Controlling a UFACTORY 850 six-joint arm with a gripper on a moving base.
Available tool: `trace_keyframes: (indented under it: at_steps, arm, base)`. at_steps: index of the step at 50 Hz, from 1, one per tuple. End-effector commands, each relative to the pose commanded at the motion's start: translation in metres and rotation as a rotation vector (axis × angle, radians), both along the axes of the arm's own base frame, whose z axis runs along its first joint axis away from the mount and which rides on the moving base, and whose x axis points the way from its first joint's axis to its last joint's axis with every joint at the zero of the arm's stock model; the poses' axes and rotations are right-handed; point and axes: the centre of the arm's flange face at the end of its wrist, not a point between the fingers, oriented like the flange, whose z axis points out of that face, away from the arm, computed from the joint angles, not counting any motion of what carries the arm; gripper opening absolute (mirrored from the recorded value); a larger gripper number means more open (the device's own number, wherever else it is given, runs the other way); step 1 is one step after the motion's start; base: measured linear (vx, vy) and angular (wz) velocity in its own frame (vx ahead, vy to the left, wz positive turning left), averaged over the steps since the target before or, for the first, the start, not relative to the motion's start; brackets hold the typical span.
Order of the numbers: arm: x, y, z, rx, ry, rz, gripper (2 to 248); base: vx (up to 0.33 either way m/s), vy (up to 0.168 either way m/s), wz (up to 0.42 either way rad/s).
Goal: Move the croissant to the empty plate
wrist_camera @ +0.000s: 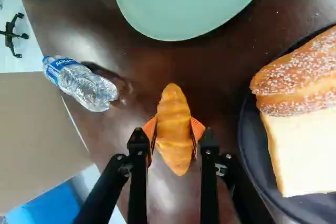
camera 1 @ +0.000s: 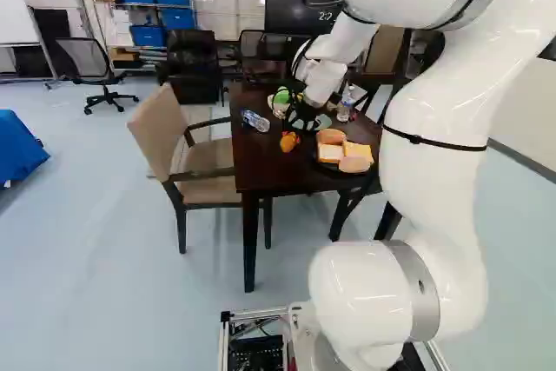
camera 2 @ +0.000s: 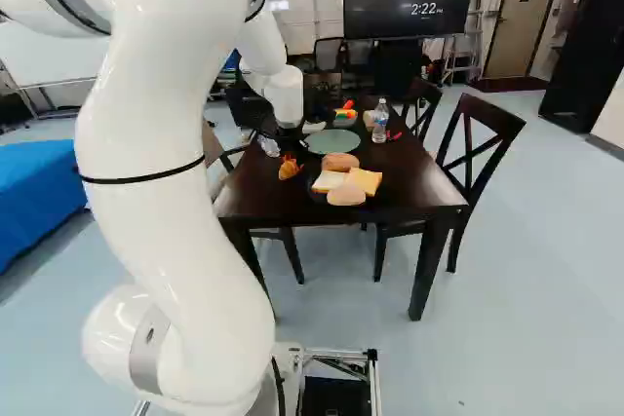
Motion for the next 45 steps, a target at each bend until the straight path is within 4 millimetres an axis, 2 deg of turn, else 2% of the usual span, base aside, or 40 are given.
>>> trace_keyframes:
  at_steps: [16,45]
  arm:
    - [-0.001,0.000,0.003,0.000,-0.005,0.000,106]
    - [-0.014,0.001,0.040,-0.006,-0.070,0.000,106]
  base:
    - [0.000,0.000,0.000]
    - [0.000,0.000,0.000]
